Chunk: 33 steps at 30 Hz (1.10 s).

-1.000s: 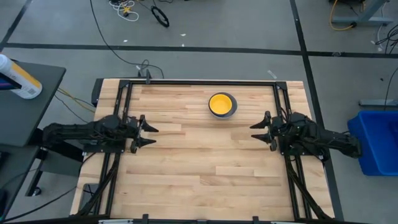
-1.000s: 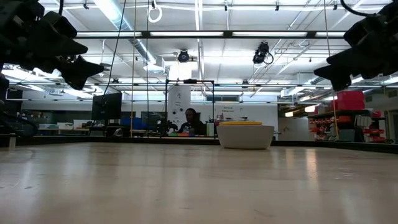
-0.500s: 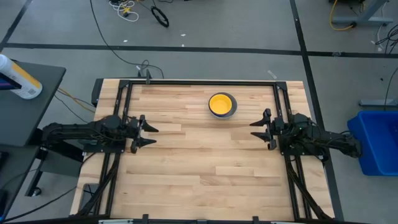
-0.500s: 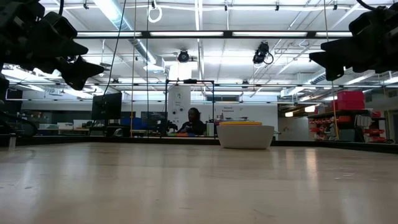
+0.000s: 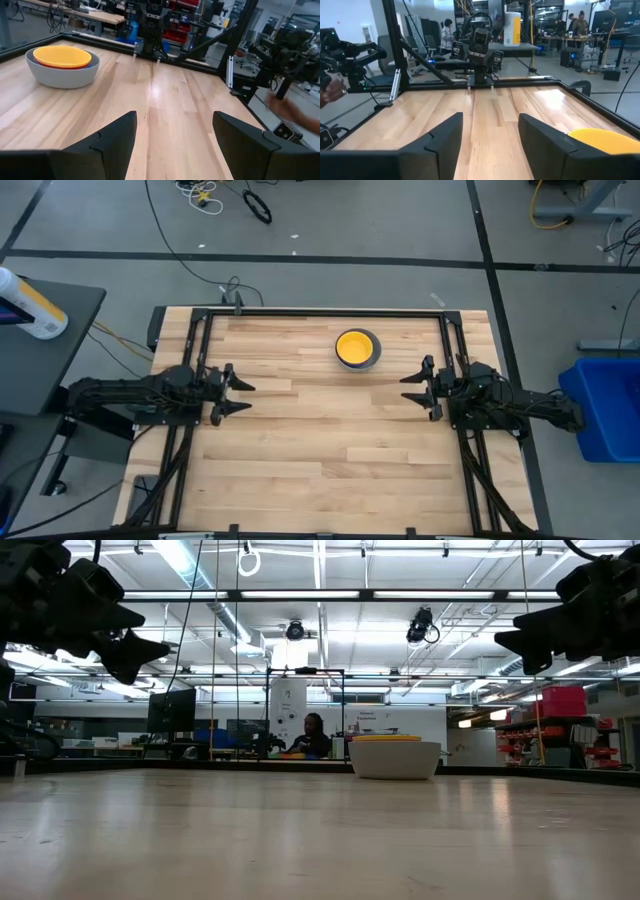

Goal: Nest bowls inside each other
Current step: Return to Home Position

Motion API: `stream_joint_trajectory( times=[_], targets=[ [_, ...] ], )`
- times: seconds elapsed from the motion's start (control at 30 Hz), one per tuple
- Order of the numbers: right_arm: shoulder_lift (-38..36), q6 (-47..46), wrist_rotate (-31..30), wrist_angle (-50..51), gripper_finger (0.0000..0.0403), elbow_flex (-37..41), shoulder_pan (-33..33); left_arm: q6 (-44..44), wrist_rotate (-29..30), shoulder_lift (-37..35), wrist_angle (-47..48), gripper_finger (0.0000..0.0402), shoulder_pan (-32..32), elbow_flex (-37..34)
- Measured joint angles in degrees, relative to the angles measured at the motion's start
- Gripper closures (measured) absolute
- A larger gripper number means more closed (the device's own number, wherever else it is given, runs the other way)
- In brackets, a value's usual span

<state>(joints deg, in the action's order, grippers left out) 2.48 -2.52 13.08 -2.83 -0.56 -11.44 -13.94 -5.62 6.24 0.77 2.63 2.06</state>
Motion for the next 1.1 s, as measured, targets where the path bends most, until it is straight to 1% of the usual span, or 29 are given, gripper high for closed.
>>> stream_joint_trajectory(
  times=[0.17, 0.63, 0.8, 1.1],
  targets=[
    [0.0, 0.0, 0.0, 0.0, 0.0191, 0.0, 0.0, 1.0, 0.0, 0.0, -0.7, 0.0134, 0.0, 0.0],
    [0.0, 0.0, 0.0, 0.0, 0.0178, 0.0, 0.0, 14.0, 0.2, 0.0, -1.3, 0.0134, 0.0, 0.2],
    [0.0, 0.0, 0.0, 0.0, 0.0185, 0.0, 0.0, 17.3, 0.2, 0.0, -1.3, 0.0134, 0.0, 0.2],
    [0.0, 0.0, 0.0, 0.0, 0.0203, 0.0, 0.0, 20.2, 0.3, 0.0, -1.3, 0.0134, 0.0, 0.3]
  ],
)
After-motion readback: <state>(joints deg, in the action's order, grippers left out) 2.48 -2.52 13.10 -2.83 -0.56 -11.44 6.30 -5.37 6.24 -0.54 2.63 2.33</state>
